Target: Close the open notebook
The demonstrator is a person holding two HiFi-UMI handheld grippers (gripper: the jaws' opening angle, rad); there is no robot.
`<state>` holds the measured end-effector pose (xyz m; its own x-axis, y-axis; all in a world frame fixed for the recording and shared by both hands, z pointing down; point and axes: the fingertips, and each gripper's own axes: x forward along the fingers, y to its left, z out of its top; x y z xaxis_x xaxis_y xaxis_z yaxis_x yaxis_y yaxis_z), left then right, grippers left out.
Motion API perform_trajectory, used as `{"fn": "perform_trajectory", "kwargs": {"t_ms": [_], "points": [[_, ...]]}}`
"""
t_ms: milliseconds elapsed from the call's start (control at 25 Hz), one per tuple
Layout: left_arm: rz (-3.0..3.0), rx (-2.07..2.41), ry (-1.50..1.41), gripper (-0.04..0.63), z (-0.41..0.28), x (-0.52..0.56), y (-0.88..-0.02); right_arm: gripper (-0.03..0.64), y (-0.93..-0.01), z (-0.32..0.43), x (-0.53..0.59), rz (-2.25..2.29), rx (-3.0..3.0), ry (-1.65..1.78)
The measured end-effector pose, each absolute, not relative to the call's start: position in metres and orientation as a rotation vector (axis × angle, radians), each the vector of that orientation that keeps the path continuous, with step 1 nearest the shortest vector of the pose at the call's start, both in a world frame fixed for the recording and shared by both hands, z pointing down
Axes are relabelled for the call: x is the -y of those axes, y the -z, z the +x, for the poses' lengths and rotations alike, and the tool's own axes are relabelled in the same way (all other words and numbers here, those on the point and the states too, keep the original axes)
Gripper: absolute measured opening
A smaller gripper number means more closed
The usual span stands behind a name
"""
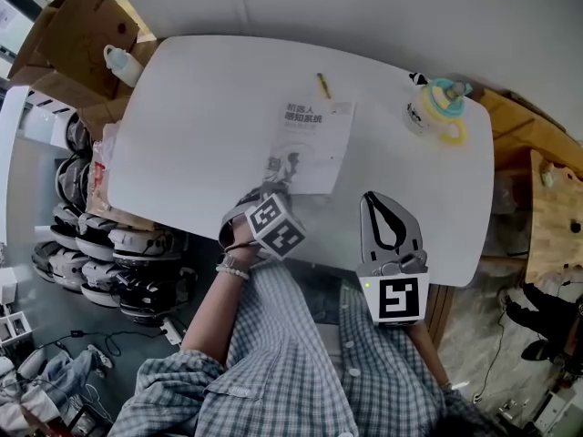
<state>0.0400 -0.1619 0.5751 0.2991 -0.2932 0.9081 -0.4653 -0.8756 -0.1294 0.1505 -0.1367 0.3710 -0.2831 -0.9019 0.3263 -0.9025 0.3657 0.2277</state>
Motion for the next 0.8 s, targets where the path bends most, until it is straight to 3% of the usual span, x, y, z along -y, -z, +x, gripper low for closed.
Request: {"fn": "perform_trajectory", "kwargs": {"t_ms": [200,800], "points": [[2.399,0.714,-1.585,0.083,0.036,0.159,-0.584,0.023,-0.38,0.157,0.133,1.577,2.202,-0.015],[2.444,0.837,-1.25,0.066,0.011,0.166,-0.548,0.023,-0.386,0.16,0.125,1.581,2.187,-0.007]]}}
